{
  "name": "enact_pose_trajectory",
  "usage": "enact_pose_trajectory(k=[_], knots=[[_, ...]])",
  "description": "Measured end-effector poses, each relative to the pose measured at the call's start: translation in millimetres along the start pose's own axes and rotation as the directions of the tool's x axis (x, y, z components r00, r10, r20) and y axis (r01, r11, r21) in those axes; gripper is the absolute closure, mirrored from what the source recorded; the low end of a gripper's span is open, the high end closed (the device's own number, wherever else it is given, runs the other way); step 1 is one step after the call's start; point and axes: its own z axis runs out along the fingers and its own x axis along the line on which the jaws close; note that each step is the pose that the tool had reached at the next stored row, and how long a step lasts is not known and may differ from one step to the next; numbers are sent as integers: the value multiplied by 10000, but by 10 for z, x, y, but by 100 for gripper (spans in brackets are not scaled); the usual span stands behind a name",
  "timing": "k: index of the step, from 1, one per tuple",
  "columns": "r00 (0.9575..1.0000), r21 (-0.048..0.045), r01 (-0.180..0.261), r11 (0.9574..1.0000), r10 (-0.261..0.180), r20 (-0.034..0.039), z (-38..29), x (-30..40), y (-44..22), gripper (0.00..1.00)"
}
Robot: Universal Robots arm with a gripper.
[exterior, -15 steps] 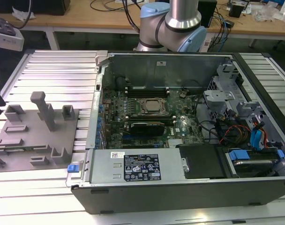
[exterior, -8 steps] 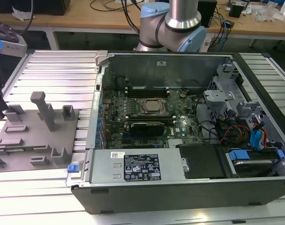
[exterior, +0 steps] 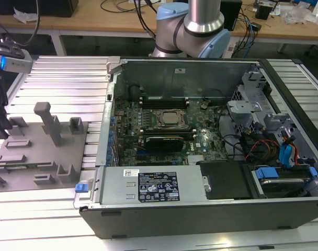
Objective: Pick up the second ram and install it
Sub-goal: 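Pick up the second ram and move it above second insertion slot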
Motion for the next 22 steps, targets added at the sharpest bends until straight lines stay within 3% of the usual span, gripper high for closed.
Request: enact_pose_trajectory(k=[3, 13, 22], knots=[[10000, 1, 0, 10000, 0, 0, 47, 5, -2, 70], [10000, 1, 0, 10000, 0, 0, 348, 115, 13, 70], [10000, 1, 0, 10000, 0, 0, 520, 159, 9, 70]])
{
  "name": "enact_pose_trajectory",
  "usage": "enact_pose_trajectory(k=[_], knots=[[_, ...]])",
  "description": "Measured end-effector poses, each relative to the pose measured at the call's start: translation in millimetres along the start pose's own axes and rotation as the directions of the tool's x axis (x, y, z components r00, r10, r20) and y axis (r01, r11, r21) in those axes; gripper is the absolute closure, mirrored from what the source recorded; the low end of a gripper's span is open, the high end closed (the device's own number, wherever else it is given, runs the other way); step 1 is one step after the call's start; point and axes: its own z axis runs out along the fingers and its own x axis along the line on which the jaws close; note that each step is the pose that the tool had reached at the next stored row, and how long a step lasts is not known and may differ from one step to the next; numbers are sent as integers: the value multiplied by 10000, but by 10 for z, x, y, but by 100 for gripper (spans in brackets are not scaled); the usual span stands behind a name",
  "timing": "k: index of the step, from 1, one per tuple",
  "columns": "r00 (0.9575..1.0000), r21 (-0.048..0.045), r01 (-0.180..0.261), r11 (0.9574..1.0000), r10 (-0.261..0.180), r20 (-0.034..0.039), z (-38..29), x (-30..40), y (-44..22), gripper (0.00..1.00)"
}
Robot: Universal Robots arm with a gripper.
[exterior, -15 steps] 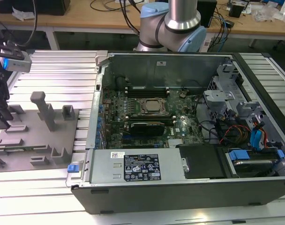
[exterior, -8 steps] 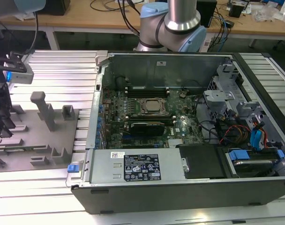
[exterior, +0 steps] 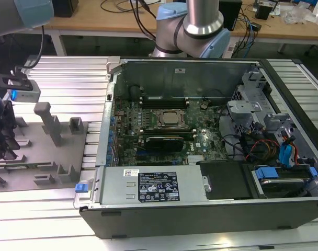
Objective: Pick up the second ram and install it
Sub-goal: 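Pick up the second ram and move it above second insertion slot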
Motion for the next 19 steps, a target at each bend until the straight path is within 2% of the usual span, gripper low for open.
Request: enact_pose_trajectory(k=[3, 7, 11, 13, 15, 19], knots=[[10000, -1, 1, 10000, -1, -1, 62, 16, -2, 70], [10000, 0, 0, 10000, 0, 0, 185, 47, -4, 70], [10000, -1, 3, 10000, -3, -1, 353, 62, 8, 70], [10000, -1, 37, 10000, -37, -2, 414, 47, 30, 70], [9998, -5, 198, 9998, -198, -8, 468, -4, 35, 70], [9993, -9, 367, 9993, -367, -15, 600, -34, 68, 70]])
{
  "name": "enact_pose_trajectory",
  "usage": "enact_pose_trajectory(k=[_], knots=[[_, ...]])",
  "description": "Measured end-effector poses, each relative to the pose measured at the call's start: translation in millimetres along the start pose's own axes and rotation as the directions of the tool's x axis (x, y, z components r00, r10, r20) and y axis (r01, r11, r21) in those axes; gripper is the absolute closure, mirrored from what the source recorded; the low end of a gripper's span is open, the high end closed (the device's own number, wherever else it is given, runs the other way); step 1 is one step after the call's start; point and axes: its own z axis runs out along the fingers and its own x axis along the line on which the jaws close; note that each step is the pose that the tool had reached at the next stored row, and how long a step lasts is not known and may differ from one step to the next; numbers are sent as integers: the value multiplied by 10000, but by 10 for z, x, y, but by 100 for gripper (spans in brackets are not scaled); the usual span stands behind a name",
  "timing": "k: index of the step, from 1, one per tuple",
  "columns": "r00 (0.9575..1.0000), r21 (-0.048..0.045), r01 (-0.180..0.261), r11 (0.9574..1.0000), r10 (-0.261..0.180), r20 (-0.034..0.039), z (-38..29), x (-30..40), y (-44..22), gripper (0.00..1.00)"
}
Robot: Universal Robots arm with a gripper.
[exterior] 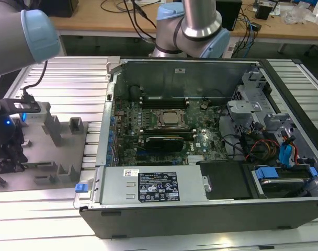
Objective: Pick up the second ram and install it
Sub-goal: 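Pick up the second ram and move it above second insertion slot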
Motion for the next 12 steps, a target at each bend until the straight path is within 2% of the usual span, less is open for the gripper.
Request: enact_pose_trajectory(k=[5, 8, 9, 10, 12], knots=[[9999, -5, 158, 9999, -158, -7, 93, -15, 31, 70], [9999, -5, 157, 9999, -157, -7, 97, -15, 31, 70], [9999, -5, 158, 9999, -158, -7, 98, -15, 31, 71], [9999, -5, 157, 9999, -157, -8, 98, -15, 31, 84], [9999, -5, 158, 9999, -158, -7, 99, -15, 31, 86]])
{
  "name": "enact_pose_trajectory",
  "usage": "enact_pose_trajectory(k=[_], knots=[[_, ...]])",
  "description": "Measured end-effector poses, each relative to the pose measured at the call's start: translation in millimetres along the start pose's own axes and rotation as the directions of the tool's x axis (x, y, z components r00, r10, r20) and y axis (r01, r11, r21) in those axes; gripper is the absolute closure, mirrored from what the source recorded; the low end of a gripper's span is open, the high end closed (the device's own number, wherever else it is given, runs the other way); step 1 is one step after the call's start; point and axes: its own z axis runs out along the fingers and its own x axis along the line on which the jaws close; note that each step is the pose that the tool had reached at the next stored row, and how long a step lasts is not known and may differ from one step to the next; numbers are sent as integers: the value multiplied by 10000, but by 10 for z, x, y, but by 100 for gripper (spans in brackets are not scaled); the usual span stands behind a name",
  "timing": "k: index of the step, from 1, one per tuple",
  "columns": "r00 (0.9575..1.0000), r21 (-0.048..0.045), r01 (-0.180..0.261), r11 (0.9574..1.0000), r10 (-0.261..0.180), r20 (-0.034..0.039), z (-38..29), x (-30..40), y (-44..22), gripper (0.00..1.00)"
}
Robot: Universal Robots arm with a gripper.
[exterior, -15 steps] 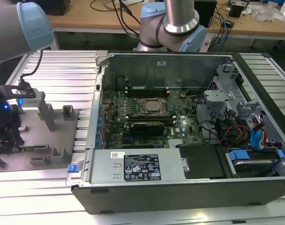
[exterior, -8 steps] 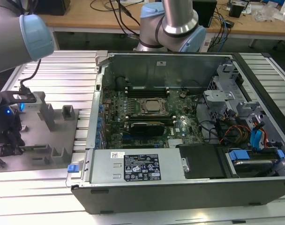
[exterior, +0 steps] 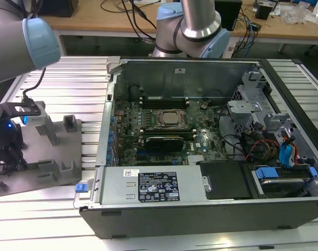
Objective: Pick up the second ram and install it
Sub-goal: 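Pick up the second ram and move it above second insertion slot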
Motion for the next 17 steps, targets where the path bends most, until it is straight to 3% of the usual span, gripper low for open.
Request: enact_pose_trajectory(k=[7, 9, 10, 12, 17], knots=[[10000, 0, -14, 10000, 14, -4, 2, 0, 0, 86], [9991, 9, -429, 9991, 429, 6, 3, 0, -1, 86], [9948, 20, -1019, 9948, 1019, 28, 2, -1, 0, 86], [9897, 28, -1432, 9897, 1432, 46, 3, 0, 0, 86], [9909, 26, -1347, 9909, 1347, 43, 2, 0, 0, 86]])
